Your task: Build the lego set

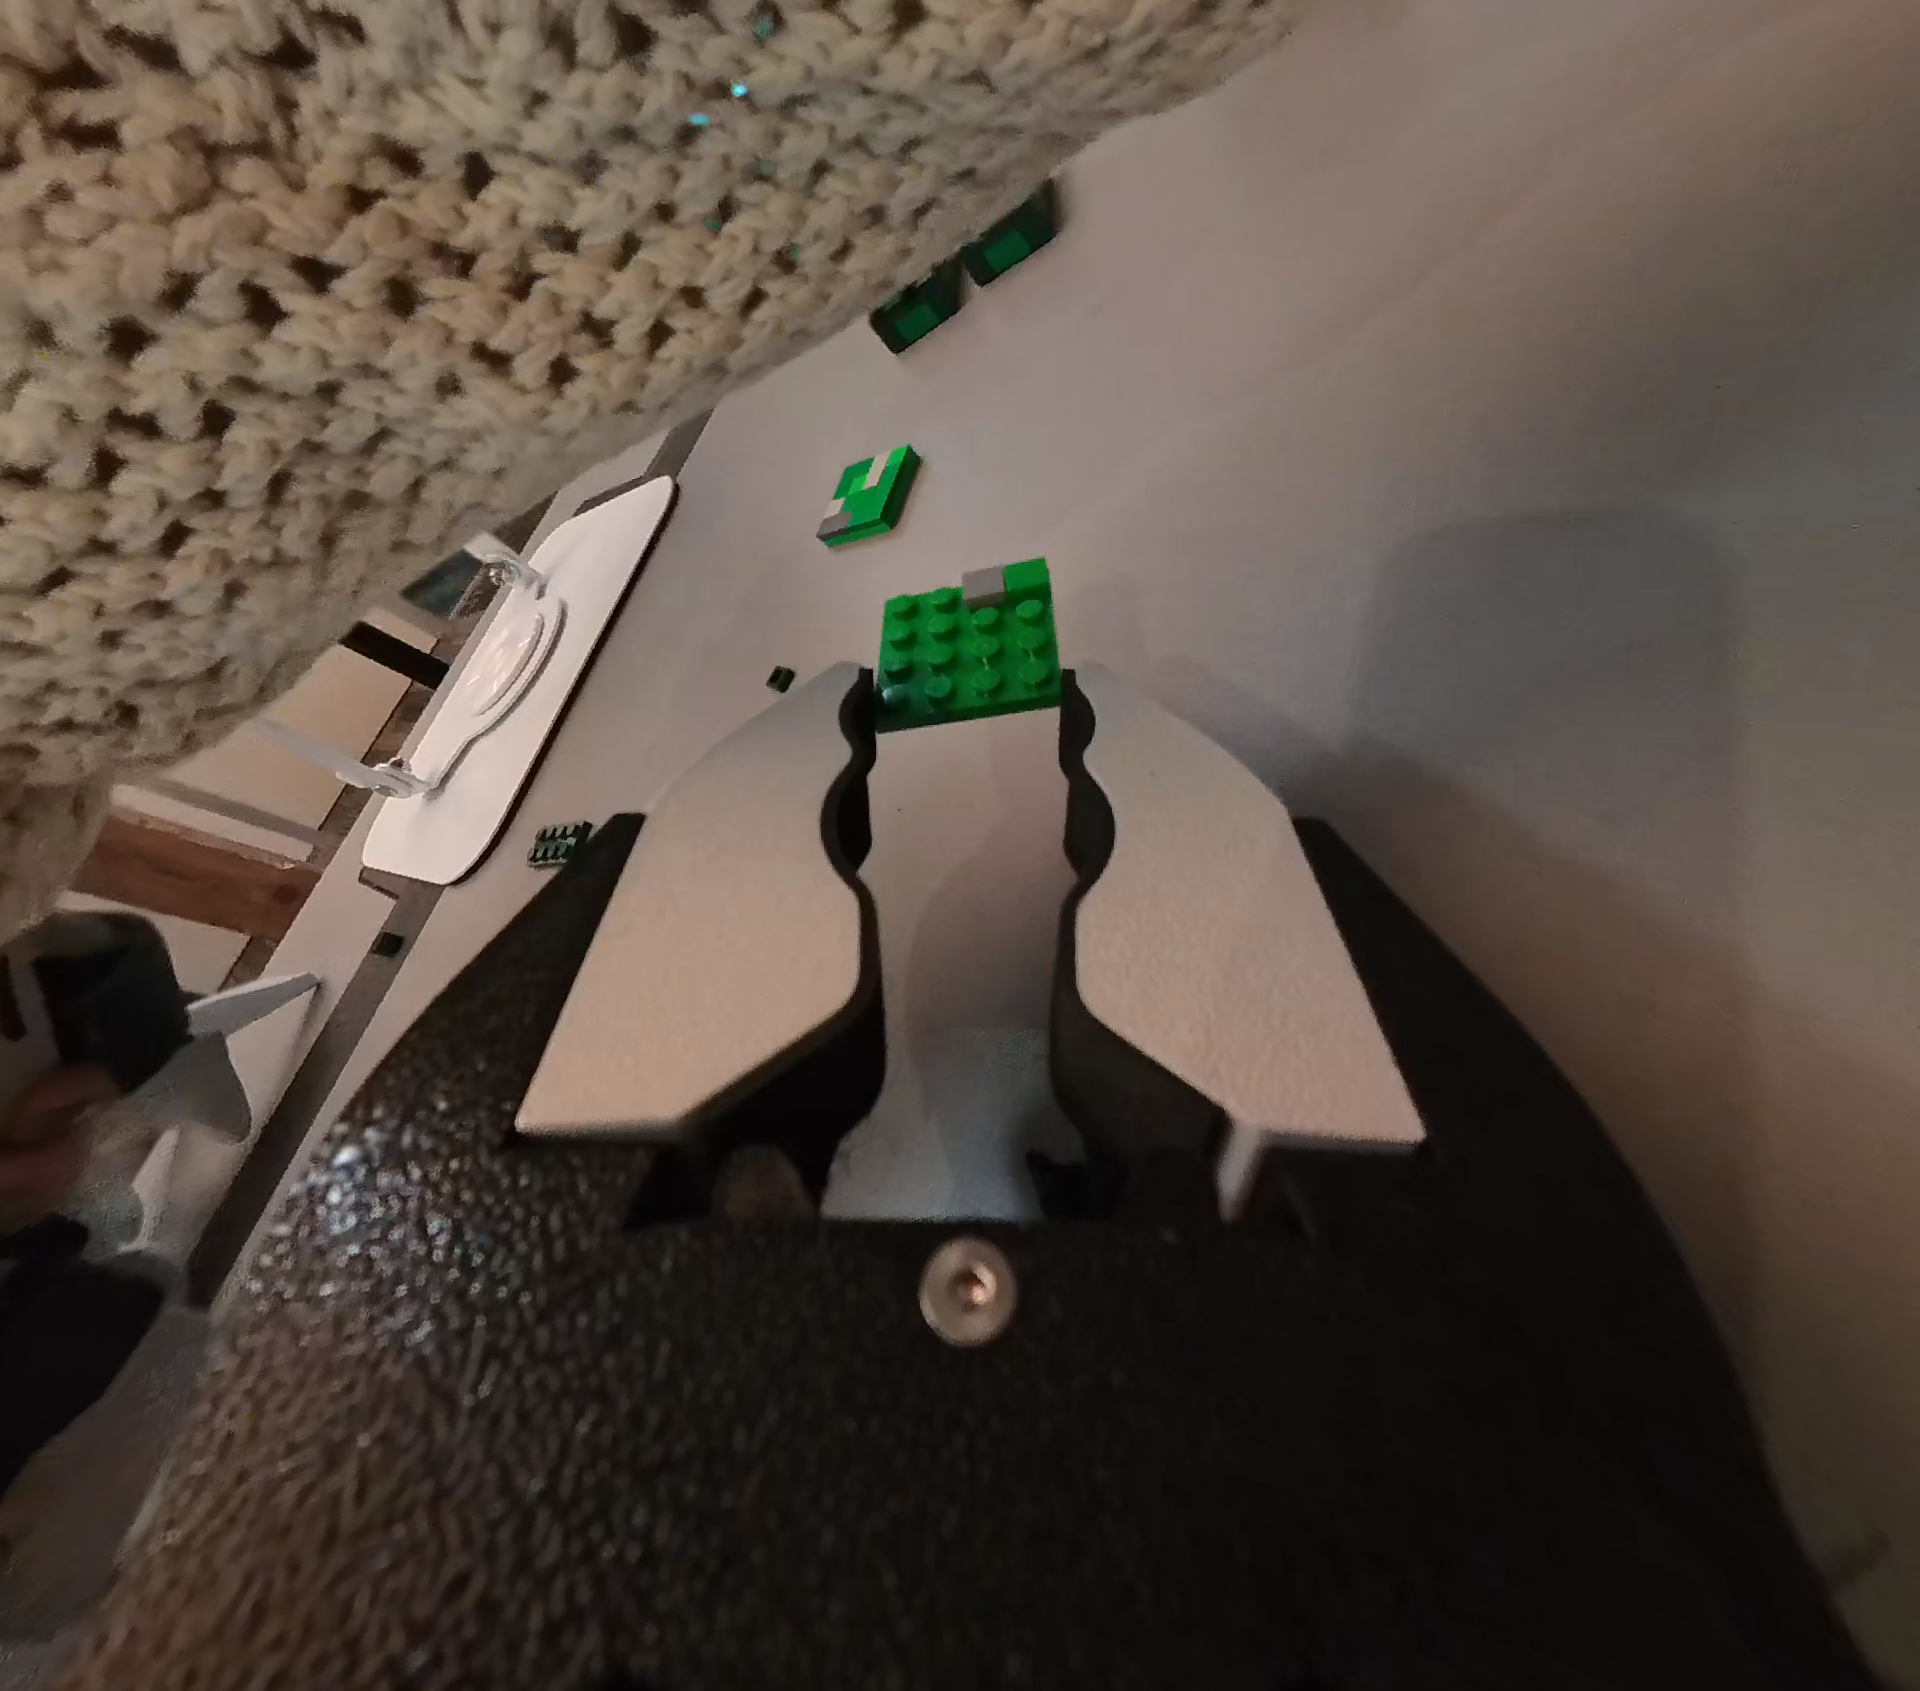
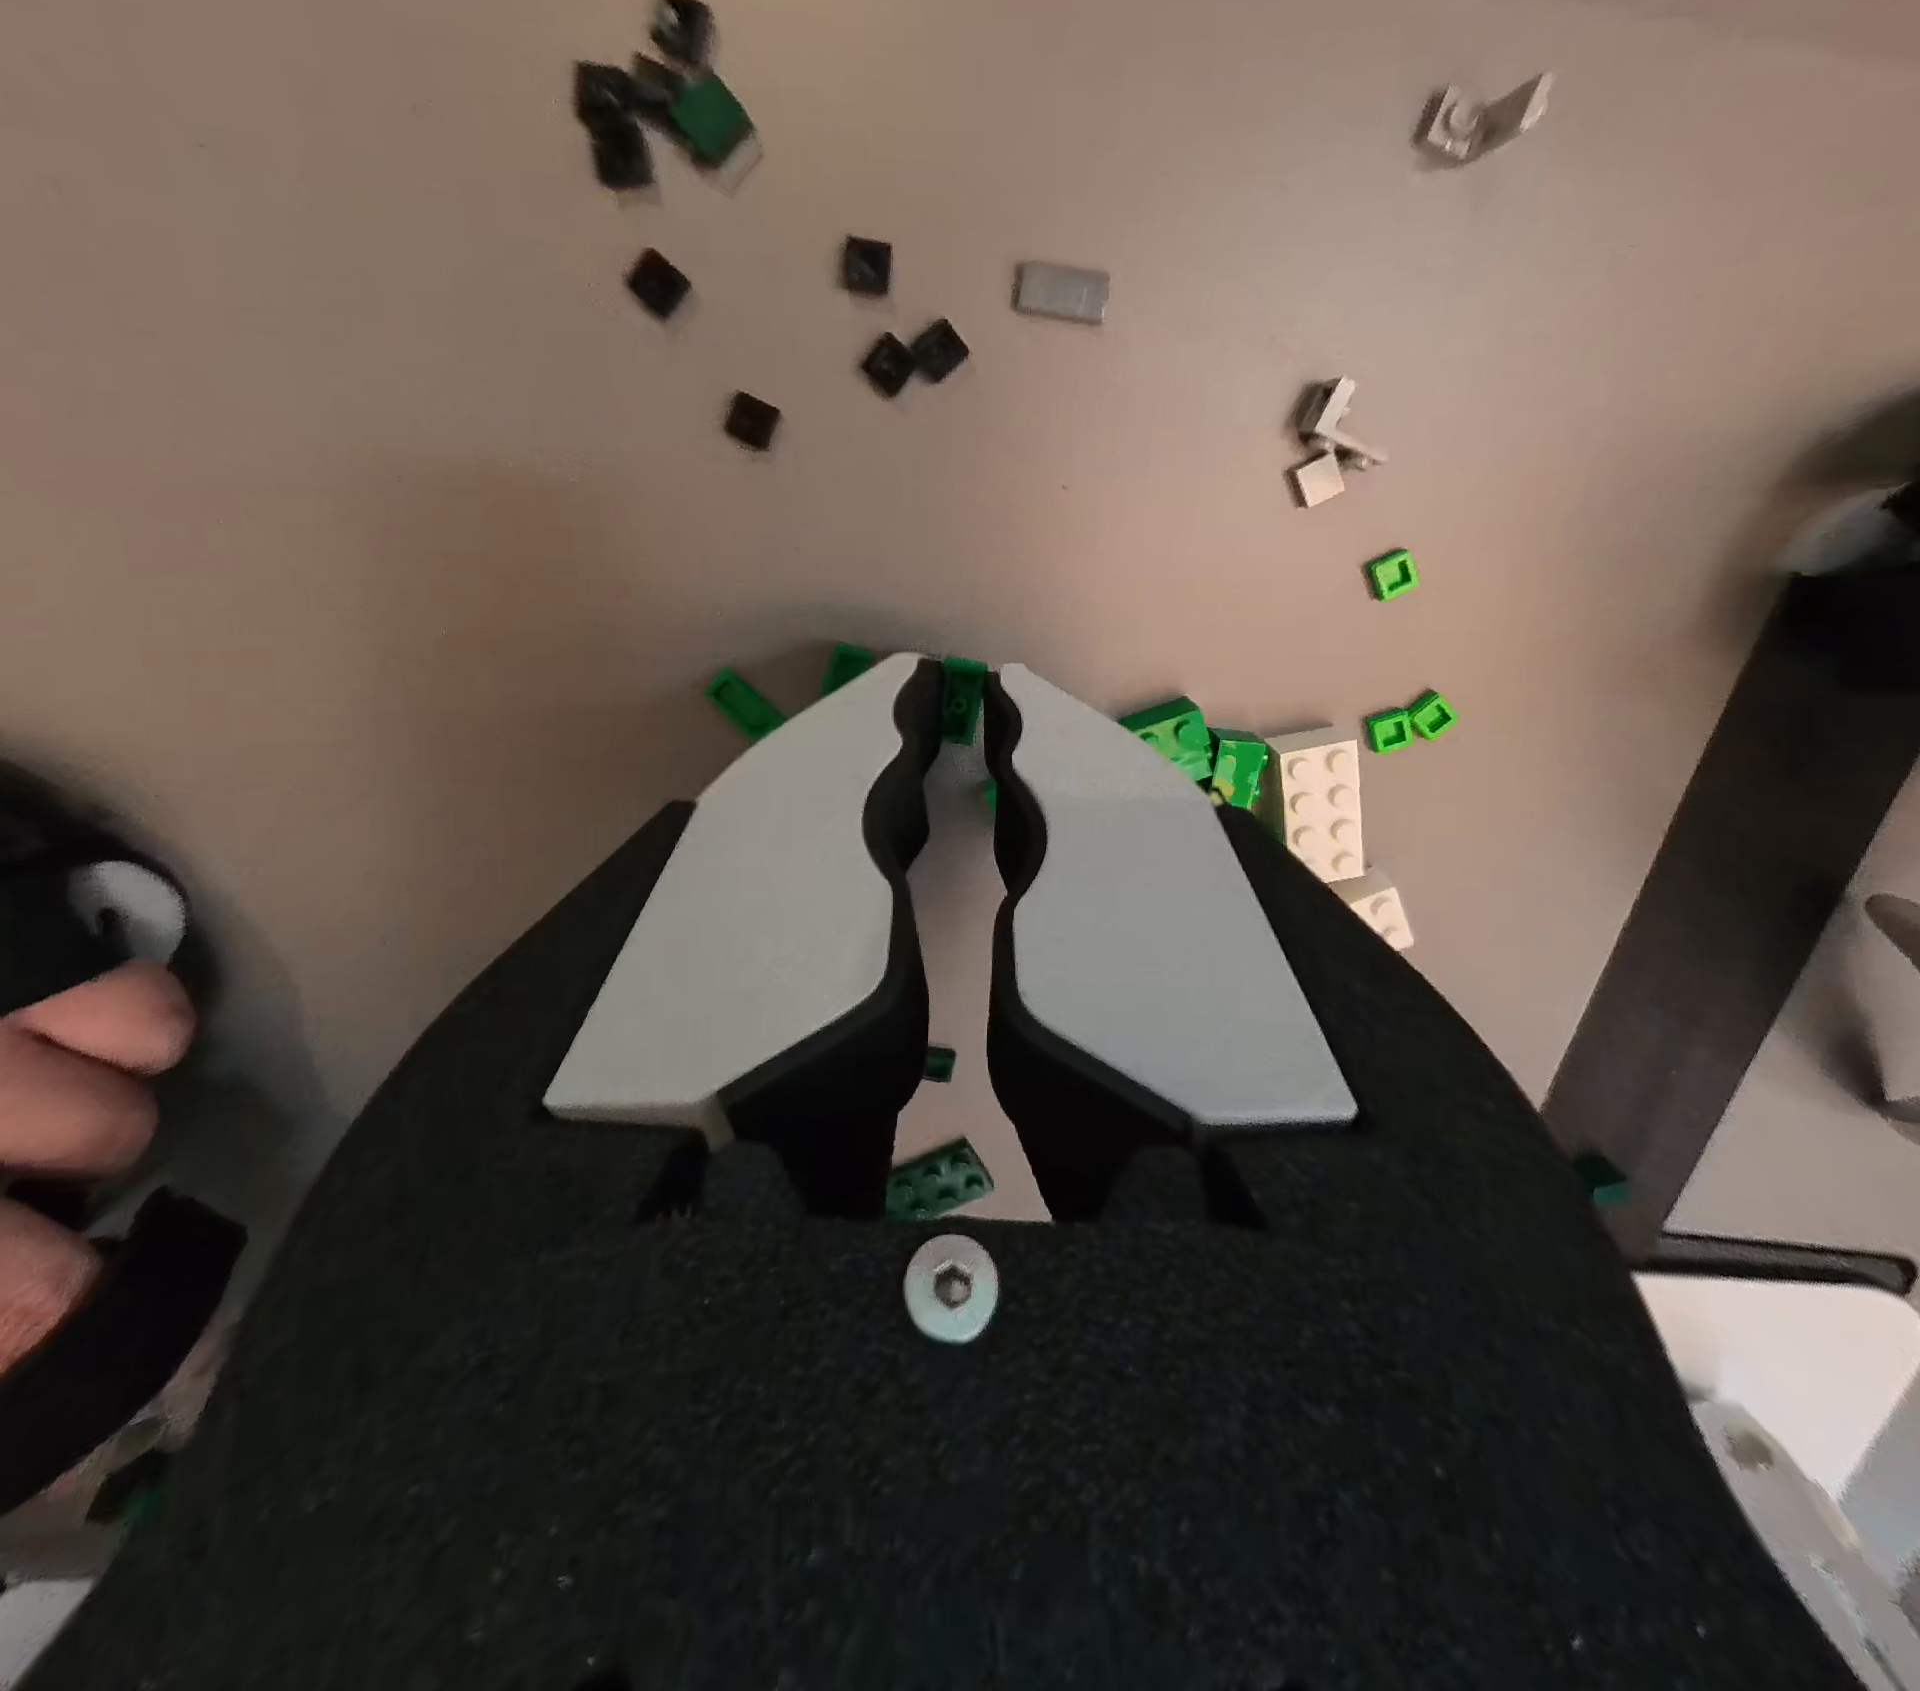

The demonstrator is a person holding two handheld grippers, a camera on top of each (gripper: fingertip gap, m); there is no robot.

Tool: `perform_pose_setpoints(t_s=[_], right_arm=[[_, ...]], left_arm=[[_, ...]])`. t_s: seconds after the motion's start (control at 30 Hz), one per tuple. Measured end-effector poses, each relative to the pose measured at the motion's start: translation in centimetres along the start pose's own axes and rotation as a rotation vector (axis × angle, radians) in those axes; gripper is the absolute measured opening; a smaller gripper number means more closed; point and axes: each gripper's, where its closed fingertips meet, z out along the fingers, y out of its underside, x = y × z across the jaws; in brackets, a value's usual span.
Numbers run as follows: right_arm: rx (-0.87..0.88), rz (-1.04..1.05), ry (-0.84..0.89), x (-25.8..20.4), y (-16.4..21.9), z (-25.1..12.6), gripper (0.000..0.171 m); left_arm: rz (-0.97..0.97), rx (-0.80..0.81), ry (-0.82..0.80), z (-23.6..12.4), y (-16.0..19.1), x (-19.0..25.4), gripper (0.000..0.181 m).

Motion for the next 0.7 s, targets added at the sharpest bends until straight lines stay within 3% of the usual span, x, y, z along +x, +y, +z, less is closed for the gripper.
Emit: perform_pose_setpoints(t_s=[0.2,0.47,0.6,0.7], right_arm=[[0.356,0.001,-0.077,-3.0,-0.3,-5.9,0.007],[0.823,0.051,-0.023,-8.8,8.2,-14.4,0.007],[0.881,0.095,0.117,-11.7,13.8,-14.8,0.007],[0.824,0.181,0.218,-14.4,18.4,-14.3,0.007]], left_arm=[[-0.026,0.013,-0.012,-0.3,-0.2,-0.4,0.034],[-0.099,0.023,0.002,-0.5,-0.7,-0.4,0.034],[-0.186,0.043,0.072,-0.6,-1.7,0.4,0.034],[-0.17,0.011,0.105,-0.5,-2.0,1.3,0.035]])
